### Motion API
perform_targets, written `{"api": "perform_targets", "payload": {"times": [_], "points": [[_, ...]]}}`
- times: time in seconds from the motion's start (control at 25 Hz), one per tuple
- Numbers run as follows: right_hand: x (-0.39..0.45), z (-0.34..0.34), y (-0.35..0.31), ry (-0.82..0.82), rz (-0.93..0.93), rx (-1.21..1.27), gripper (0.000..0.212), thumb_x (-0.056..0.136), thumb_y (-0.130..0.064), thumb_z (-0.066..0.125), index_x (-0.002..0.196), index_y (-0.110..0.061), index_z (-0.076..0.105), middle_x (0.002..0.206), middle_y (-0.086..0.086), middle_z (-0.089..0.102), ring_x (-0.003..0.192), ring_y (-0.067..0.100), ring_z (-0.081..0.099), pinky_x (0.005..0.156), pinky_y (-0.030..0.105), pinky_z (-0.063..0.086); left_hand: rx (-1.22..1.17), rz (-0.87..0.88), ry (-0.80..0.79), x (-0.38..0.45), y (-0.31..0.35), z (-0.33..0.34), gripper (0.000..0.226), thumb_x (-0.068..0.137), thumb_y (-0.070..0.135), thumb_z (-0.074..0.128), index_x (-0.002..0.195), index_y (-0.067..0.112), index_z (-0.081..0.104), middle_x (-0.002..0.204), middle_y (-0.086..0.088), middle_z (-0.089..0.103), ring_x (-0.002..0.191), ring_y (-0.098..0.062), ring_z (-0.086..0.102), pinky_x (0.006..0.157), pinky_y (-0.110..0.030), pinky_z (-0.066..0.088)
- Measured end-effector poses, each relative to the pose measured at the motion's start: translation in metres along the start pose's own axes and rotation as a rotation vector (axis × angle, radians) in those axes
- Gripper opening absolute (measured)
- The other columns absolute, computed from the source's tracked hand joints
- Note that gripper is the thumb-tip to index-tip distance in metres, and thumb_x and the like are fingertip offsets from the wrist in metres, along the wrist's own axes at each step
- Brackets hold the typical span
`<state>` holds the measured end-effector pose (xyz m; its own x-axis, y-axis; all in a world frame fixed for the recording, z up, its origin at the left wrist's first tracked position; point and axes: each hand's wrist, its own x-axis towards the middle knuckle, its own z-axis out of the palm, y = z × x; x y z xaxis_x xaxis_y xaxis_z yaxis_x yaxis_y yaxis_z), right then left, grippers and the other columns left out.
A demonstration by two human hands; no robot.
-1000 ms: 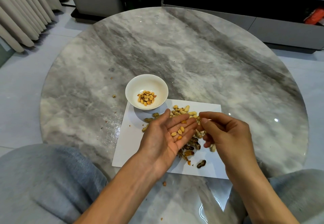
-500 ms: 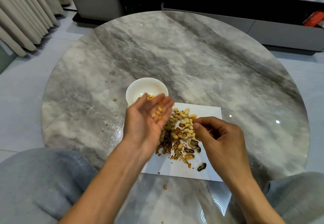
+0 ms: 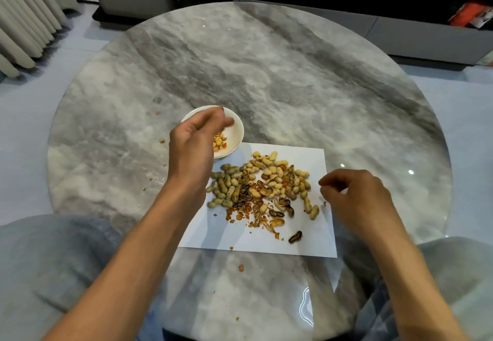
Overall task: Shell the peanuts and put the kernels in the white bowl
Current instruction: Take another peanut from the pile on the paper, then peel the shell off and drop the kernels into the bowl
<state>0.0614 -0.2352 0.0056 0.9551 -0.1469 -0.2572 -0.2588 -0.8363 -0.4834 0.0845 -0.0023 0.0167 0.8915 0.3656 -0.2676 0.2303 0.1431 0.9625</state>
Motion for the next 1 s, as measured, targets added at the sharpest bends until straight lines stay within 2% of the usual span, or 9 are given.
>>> {"api": "perform_targets", "payload": {"times": [0.08, 0.2, 0.36, 0.48, 0.6, 0.72, 0.84, 0.96, 1.0], "points": [[0.002, 0.008, 0.002, -0.086, 0.028, -0.116, 0.004, 0.087, -0.028, 0.069, 0.09, -0.026, 0.072, 0.088, -0.005, 0.069, 0.081, 0.017, 0.063, 0.072, 0.033, 0.052, 0.051, 0.026, -0.042, -0.007, -0.001, 0.004, 0.012, 0.094, 0.02, 0.065, 0.098, 0.025, 0.075, 0.088, 0.003, 0.078, 0.095, -0.012, 0.071, 0.089, -0.026, 0.051], [0.006, 0.026, 0.003, -0.183, 0.056, -0.215, 0.008, 0.08, -0.03, 0.071, 0.081, -0.024, 0.066, 0.083, -0.003, 0.064, 0.075, 0.017, 0.06, 0.065, 0.032, 0.051, 0.122, 0.009, -0.16, -0.018, -0.004, 0.011, 0.016, 0.092, 0.015, 0.068, 0.105, 0.022, 0.075, 0.091, 0.007, 0.077, 0.086, -0.001, 0.07, 0.078, -0.012, 0.051], [0.01, 0.035, 0.006, -0.132, 0.033, -0.222, 0.009, 0.085, -0.03, 0.067, 0.078, -0.024, 0.065, 0.08, -0.005, 0.064, 0.072, 0.017, 0.06, 0.063, 0.032, 0.05, 0.159, -0.034, -0.225, -0.023, -0.009, 0.014, 0.014, 0.092, 0.017, 0.068, 0.101, 0.024, 0.076, 0.093, 0.009, 0.077, 0.088, 0.001, 0.069, 0.075, -0.007, 0.05], [0.005, 0.026, -0.001, -0.121, -0.035, 0.09, 0.011, 0.087, -0.031, 0.074, 0.077, -0.029, 0.069, 0.08, -0.011, 0.068, 0.071, 0.006, 0.061, 0.064, 0.03, 0.048, 0.228, -0.012, -0.262, -0.026, -0.012, 0.015, 0.014, 0.091, 0.016, 0.069, 0.101, 0.023, 0.077, 0.092, 0.009, 0.076, 0.086, 0.001, 0.069, 0.073, -0.006, 0.05], [-0.004, 0.013, -0.017, -0.202, -0.097, 0.475, 0.006, 0.086, -0.019, 0.077, 0.083, -0.024, 0.076, 0.077, -0.006, 0.073, 0.059, 0.008, 0.059, 0.056, 0.027, 0.047, 0.277, -0.002, -0.324, -0.029, -0.016, 0.016, 0.015, 0.09, 0.012, 0.071, 0.097, 0.023, 0.078, 0.09, 0.006, 0.076, 0.086, -0.003, 0.071, 0.08, -0.018, 0.056], [-0.012, 0.007, -0.026, -0.273, -0.15, 0.639, 0.01, 0.088, -0.01, 0.073, 0.088, -0.018, 0.078, 0.073, 0.001, 0.073, 0.054, 0.009, 0.059, 0.053, 0.021, 0.048, 0.214, -0.041, -0.408, -0.033, -0.018, 0.02, 0.014, 0.088, 0.011, 0.074, 0.092, 0.023, 0.079, 0.085, 0.003, 0.077, 0.082, -0.008, 0.072, 0.077, -0.023, 0.058], [-0.015, 0.006, -0.029, -0.251, -0.153, 0.767, 0.012, 0.085, -0.004, 0.073, 0.086, -0.016, 0.078, 0.07, 0.005, 0.073, 0.053, 0.011, 0.058, 0.051, 0.017, 0.046, 0.153, -0.063, -0.427, -0.033, -0.019, 0.022, 0.011, 0.087, 0.01, 0.074, 0.09, 0.019, 0.079, 0.084, -0.001, 0.078, 0.081, -0.014, 0.073, 0.075, -0.023, 0.058], [-0.017, 0.011, -0.033, -0.214, -0.12, 0.93, 0.008, 0.079, -0.012, 0.075, 0.086, -0.012, 0.079, 0.071, 0.004, 0.074, 0.053, 0.013, 0.058, 0.051, 0.018, 0.047, 0.094, -0.07, -0.418, -0.03, -0.021, 0.022, 0.009, 0.087, 0.011, 0.073, 0.09, 0.018, 0.078, 0.089, -0.003, 0.077, 0.083, -0.014, 0.071, 0.076, -0.025, 0.058], [-0.017, 0.014, -0.033, -0.202, -0.108, 0.97, 0.015, 0.076, -0.019, 0.075, 0.089, -0.011, 0.079, 0.075, 0.006, 0.075, 0.056, 0.016, 0.06, 0.053, 0.02, 0.049, 0.066, -0.08, -0.421, -0.031, -0.021, 0.022, 0.009, 0.087, 0.012, 0.073, 0.089, 0.019, 0.078, 0.09, -0.003, 0.077, 0.083, -0.013, 0.07, 0.075, -0.024, 0.057]]}}
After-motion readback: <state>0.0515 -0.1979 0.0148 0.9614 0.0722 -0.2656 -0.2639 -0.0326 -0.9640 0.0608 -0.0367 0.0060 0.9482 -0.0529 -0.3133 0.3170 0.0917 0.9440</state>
